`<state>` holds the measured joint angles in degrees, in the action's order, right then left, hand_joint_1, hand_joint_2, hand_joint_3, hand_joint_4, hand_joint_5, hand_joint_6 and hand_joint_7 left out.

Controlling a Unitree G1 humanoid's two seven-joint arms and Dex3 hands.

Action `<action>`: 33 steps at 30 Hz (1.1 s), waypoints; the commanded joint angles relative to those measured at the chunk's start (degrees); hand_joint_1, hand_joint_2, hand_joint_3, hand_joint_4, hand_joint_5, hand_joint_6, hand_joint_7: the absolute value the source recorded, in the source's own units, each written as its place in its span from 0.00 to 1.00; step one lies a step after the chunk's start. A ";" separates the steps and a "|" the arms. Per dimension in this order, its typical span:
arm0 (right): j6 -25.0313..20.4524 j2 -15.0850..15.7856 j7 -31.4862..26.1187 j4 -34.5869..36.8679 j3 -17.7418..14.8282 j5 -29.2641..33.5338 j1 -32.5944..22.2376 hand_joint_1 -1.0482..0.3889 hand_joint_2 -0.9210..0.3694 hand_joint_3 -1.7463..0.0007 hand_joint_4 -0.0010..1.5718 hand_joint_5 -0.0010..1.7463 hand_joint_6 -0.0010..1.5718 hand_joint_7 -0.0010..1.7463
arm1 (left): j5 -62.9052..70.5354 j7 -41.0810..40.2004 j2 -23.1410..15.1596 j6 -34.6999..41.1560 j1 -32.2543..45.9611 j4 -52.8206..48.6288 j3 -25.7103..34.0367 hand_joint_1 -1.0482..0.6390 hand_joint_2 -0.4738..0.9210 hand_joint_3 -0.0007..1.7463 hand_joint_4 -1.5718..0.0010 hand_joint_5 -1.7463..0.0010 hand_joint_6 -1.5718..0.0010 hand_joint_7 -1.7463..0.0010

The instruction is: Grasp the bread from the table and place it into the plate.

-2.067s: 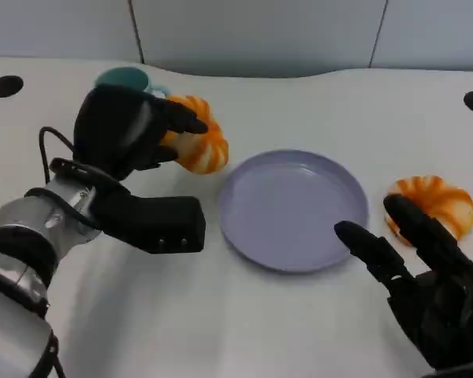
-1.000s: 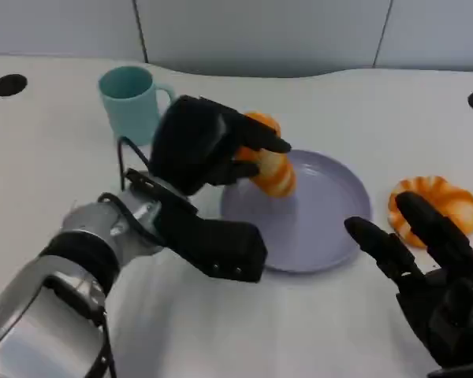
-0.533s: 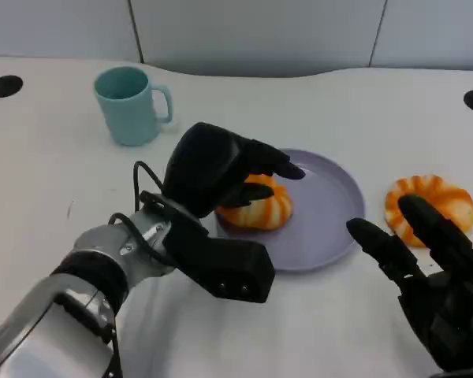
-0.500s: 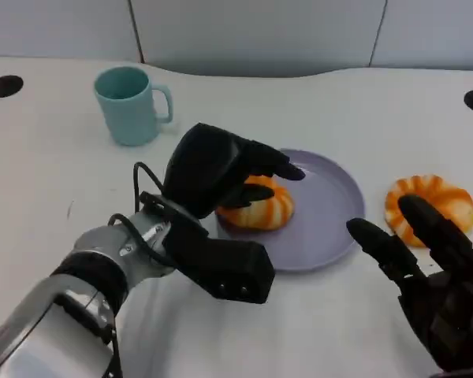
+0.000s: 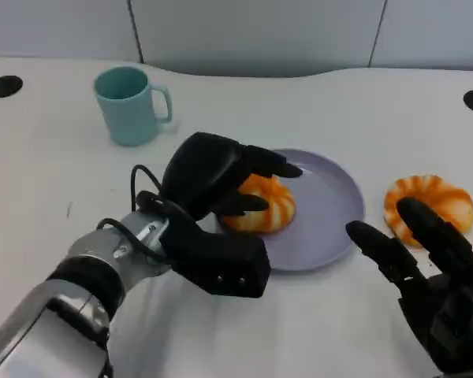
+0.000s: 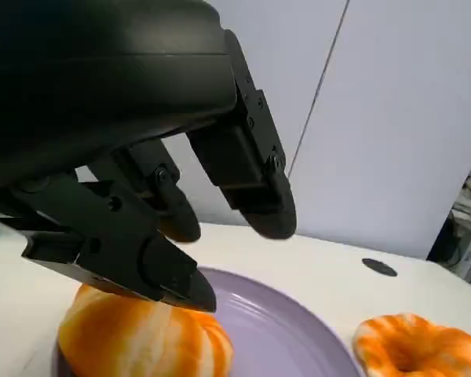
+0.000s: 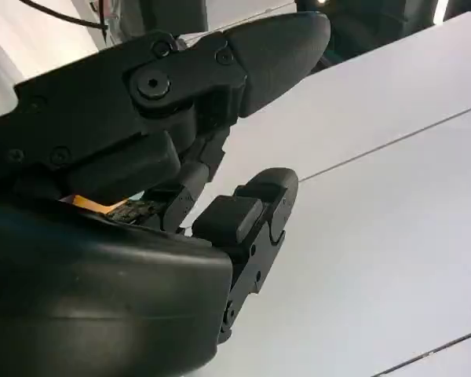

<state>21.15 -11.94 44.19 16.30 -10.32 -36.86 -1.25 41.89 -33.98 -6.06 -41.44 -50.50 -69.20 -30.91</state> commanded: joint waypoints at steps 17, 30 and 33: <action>0.92 -1.55 -1.81 0.36 1.41 0.67 -1.39 0.28 0.00 0.96 0.44 0.17 0.49 0.00 | 3.03 0.49 -17.58 0.62 5.95 18.59 2.98 0.31 0.94 0.00 0.62 0.99 0.60 0.99; -0.17 -0.44 -1.27 1.12 1.97 0.15 -0.69 0.29 0.00 0.96 0.43 0.16 0.48 0.00 | -2.37 0.24 -23.15 -3.45 17.99 25.71 9.91 0.36 0.95 0.01 0.56 0.97 0.57 0.99; -0.57 -0.29 -1.04 1.49 1.82 -0.07 -0.22 0.30 0.00 0.96 0.43 0.16 0.48 0.00 | -8.39 3.02 -22.56 -8.84 20.78 24.16 12.83 0.39 0.96 0.01 0.55 0.97 0.57 0.99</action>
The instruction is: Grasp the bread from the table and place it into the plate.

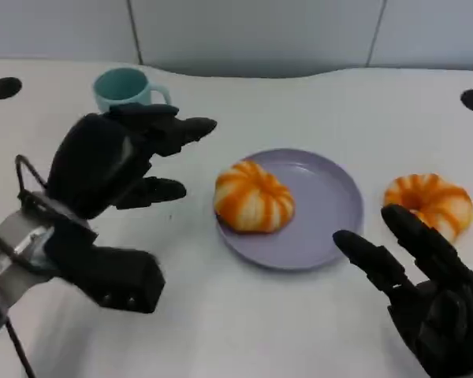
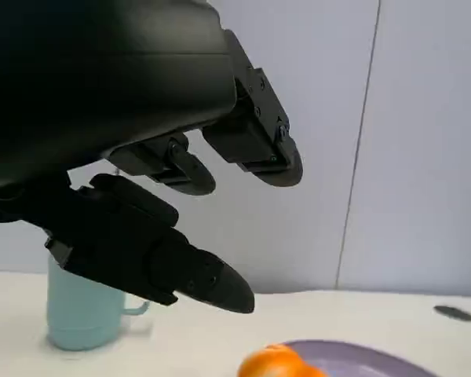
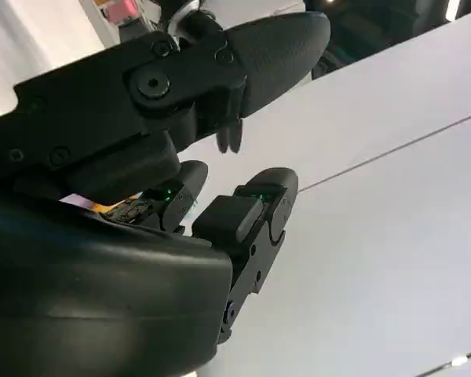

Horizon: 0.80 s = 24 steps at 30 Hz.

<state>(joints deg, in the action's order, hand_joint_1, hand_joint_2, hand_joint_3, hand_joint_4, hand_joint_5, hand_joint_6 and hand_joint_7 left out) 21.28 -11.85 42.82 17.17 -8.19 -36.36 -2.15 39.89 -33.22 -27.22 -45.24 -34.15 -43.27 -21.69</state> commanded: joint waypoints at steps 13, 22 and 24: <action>-1.50 -0.05 0.03 0.44 -0.54 -0.13 0.72 0.31 0.00 0.96 0.42 0.16 0.48 0.00 | -46.65 37.93 10.97 -7.30 13.43 -1.55 12.74 0.39 1.00 0.09 0.56 0.99 0.60 1.00; -1.76 -0.08 0.58 0.84 -0.60 -0.09 1.07 0.30 0.00 0.95 0.42 0.17 0.47 0.00 | -55.56 50.83 17.05 -2.20 17.05 2.74 18.95 0.36 1.00 0.12 0.53 0.98 0.61 1.00; -1.74 -0.27 1.02 1.48 -0.52 -0.21 1.57 0.31 0.00 0.96 0.42 0.16 0.47 0.00 | -60.16 54.91 19.17 1.36 18.54 4.92 20.19 0.34 1.00 0.14 0.55 0.99 0.62 1.00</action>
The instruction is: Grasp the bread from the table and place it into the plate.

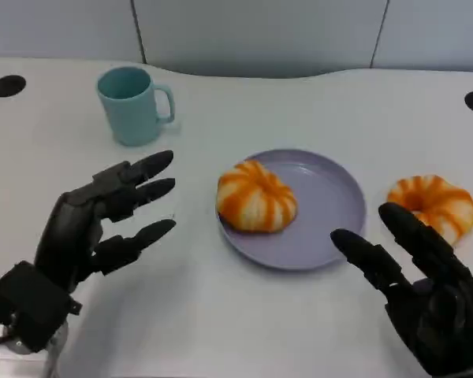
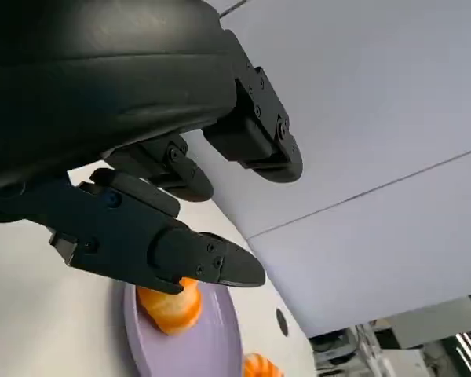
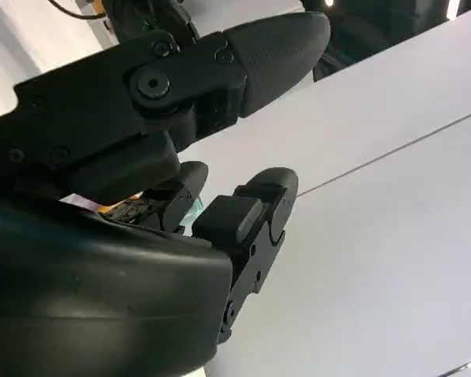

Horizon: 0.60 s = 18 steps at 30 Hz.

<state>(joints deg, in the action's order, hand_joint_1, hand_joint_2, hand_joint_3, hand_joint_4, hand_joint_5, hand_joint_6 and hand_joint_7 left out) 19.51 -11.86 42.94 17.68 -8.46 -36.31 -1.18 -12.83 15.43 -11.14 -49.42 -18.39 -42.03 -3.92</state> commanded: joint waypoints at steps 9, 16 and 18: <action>0.30 -0.99 1.79 1.51 0.56 -0.05 0.39 0.31 0.00 0.96 0.42 0.17 0.48 0.00 | -10.40 11.19 7.51 13.05 7.26 9.57 6.40 0.35 1.00 0.18 0.56 1.00 0.64 1.00; 0.14 -1.19 1.68 -0.35 1.80 -0.15 -3.25 0.31 0.00 0.96 0.42 0.17 0.47 0.00 | -20.22 14.24 10.49 29.00 13.30 18.59 10.20 0.35 1.00 0.21 0.55 0.99 0.62 0.99; 0.10 -1.08 2.17 -0.19 1.95 -0.47 -3.34 0.31 0.00 0.96 0.41 0.17 0.46 0.00 | -20.27 14.20 10.88 30.69 14.23 19.99 10.89 0.36 1.00 0.22 0.55 0.99 0.62 0.99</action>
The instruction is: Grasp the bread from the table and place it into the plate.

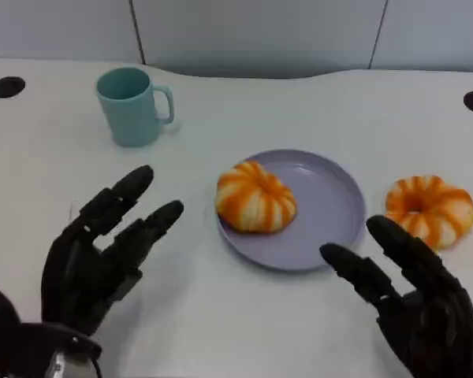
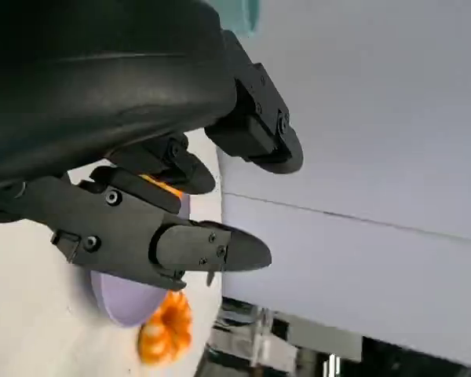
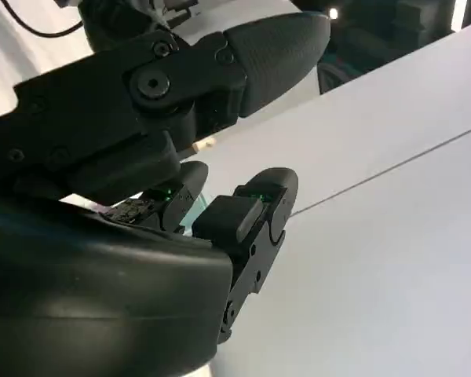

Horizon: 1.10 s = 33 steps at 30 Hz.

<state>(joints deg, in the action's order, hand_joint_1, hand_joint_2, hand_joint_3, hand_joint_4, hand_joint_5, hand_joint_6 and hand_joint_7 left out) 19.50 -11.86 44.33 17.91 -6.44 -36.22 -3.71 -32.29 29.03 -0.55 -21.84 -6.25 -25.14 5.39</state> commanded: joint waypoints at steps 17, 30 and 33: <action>-0.41 0.14 -0.53 -2.90 -0.57 -0.29 -2.59 0.31 0.00 0.96 0.42 0.18 0.48 0.01 | -0.17 0.65 2.73 7.18 4.90 5.96 6.43 0.39 1.00 0.21 0.53 0.98 0.58 0.98; -3.46 2.49 0.29 -6.16 -2.35 -2.17 -4.08 0.31 0.00 0.96 0.41 0.18 0.47 0.00 | 1.06 1.41 5.32 7.91 7.21 7.73 5.54 0.40 1.00 0.20 0.52 0.98 0.58 0.99; -4.20 2.72 0.47 -6.85 -2.68 -2.26 -4.36 0.32 0.00 0.96 0.41 0.18 0.47 0.00 | 1.13 1.94 5.47 8.00 7.66 7.82 5.29 0.40 1.00 0.21 0.52 0.98 0.58 0.99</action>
<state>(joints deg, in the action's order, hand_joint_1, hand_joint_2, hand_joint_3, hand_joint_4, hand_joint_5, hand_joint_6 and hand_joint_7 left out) 15.91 -10.14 44.33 12.12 -8.50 -37.74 -7.48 -31.43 30.11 5.15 -14.07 0.54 -18.02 10.69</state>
